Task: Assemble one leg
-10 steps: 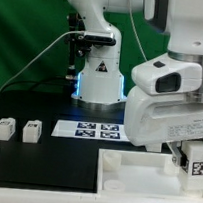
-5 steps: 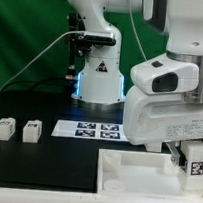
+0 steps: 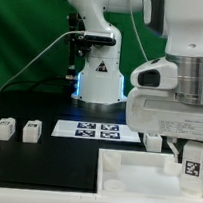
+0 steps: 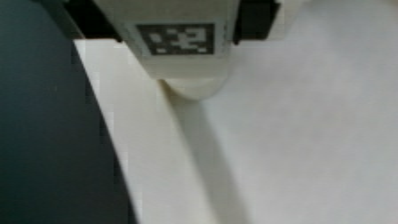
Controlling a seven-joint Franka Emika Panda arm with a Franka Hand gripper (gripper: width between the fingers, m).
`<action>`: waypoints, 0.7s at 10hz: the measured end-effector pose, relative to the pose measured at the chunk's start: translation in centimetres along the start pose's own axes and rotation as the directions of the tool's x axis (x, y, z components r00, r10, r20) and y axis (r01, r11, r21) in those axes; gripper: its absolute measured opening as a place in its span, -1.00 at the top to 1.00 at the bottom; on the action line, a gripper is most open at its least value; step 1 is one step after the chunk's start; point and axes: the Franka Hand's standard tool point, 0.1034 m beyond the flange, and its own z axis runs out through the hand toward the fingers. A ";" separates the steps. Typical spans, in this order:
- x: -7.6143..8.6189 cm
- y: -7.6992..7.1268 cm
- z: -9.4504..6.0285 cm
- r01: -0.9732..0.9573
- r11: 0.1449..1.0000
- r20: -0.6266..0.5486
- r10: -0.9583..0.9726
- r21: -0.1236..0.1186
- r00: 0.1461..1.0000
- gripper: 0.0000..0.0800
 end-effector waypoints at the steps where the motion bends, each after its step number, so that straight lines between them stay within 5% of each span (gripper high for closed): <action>1: 0.0 -0.1 0.0 -0.086 0.996 0.000 0.086 0.002 0.996 0.26; 5: -0.4 -0.5 0.2 -0.417 0.909 0.019 0.417 0.013 0.909 0.26; 7: -0.2 -0.8 0.3 -0.707 0.706 0.054 0.705 0.042 0.707 0.26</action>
Offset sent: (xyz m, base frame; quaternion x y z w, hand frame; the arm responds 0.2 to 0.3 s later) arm 0.0000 0.0000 0.0000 0.0000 0.0000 0.1790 0.9838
